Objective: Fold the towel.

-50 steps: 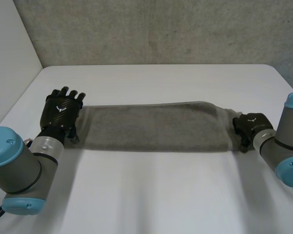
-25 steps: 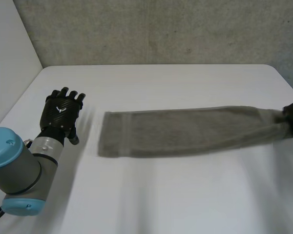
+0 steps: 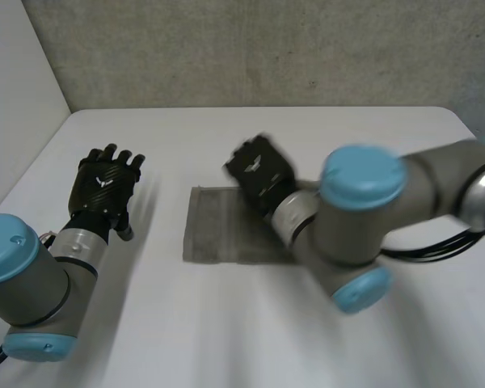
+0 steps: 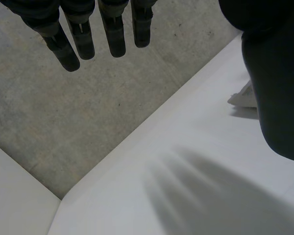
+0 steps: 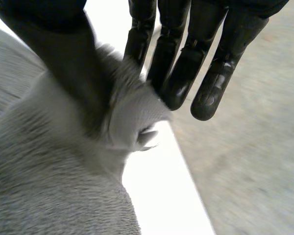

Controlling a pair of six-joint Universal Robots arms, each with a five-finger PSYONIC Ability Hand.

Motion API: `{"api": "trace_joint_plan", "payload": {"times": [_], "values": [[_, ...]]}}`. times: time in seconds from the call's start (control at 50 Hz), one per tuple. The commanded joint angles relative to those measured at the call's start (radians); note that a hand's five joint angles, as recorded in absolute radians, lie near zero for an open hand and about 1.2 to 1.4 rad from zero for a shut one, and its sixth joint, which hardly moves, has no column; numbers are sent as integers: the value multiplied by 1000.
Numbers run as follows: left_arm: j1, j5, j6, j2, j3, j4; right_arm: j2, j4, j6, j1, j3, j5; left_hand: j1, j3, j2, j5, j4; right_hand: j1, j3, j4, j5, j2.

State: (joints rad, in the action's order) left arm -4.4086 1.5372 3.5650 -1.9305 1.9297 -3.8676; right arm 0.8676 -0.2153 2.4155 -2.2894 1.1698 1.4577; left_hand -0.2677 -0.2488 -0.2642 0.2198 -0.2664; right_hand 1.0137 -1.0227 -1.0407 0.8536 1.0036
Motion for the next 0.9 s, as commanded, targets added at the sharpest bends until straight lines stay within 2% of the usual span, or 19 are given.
{"api": "trace_joint_plan", "payload": {"times": [0.02, 0.12, 0.16, 0.32, 0.5, 0.54, 0.6, 0.62, 0.66, 0.68, 0.72, 0.9], "values": [[0, 0, 0, -1, 2, -9, -55, -4, 14, -48, 8, 21, 89, 71, 86, -216, 88, -839, 848, 866, -854, -829], [4, -2, 0, 1, 5, -9, -1, 7, 25, -27, 39, 58, 89, 71, 86, -216, 88, -839, 848, 866, -854, -829], [11, -3, 0, 2, 5, -9, 80, 8, 62, 26, 108, 90, 89, 71, 86, -216, 88, -839, 848, 866, -854, -829], [67, -6, 0, 27, -1, -9, 205, 8, 158, 194, 319, 101, 66, 47, 62, -193, 65, -839, 848, 866, -854, -829], [129, -5, 3, 30, -12, -12, 212, -3, 165, 295, 475, 86, 66, 47, 62, -193, 65, -829, 838, 856, -843, -819], [130, -5, 5, 27, -12, -16, 205, -3, 165, 304, 485, 84, 66, 47, 62, -193, 65, -741, 750, 768, -755, -731], [130, -3, 5, 24, -6, -32, 159, -7, 168, 344, 490, 72, 69, 50, 65, -195, 68, -196, 205, 223, -211, -186], [130, -3, 5, 24, -3, -36, 159, -7, 168, 344, 490, 72, 69, 50, 65, -196, 68, -195, 204, 222, -209, -185], [129, -3, 5, 25, -2, -38, 131, -9, 174, 360, 478, 56, 69, 50, 65, -196, 68, 133, -124, -106, 118, 143], [129, -3, 5, 27, 0, -38, 131, -9, 174, 360, 478, 56, 69, 50, 65, -196, 68, 134, -125, -107, 120, 144], [129, -2, 5, 30, 3, -38, 134, -9, 174, 358, 467, 58, 69, 50, 65, -196, 68, 382, -373, -355, 367, 392], [129, 0, 5, 41, 5, -39, 223, 8, 172, 361, 392, 58, 78, 59, 74, -204, 76, 383, -374, -356, 368, 393]]}}
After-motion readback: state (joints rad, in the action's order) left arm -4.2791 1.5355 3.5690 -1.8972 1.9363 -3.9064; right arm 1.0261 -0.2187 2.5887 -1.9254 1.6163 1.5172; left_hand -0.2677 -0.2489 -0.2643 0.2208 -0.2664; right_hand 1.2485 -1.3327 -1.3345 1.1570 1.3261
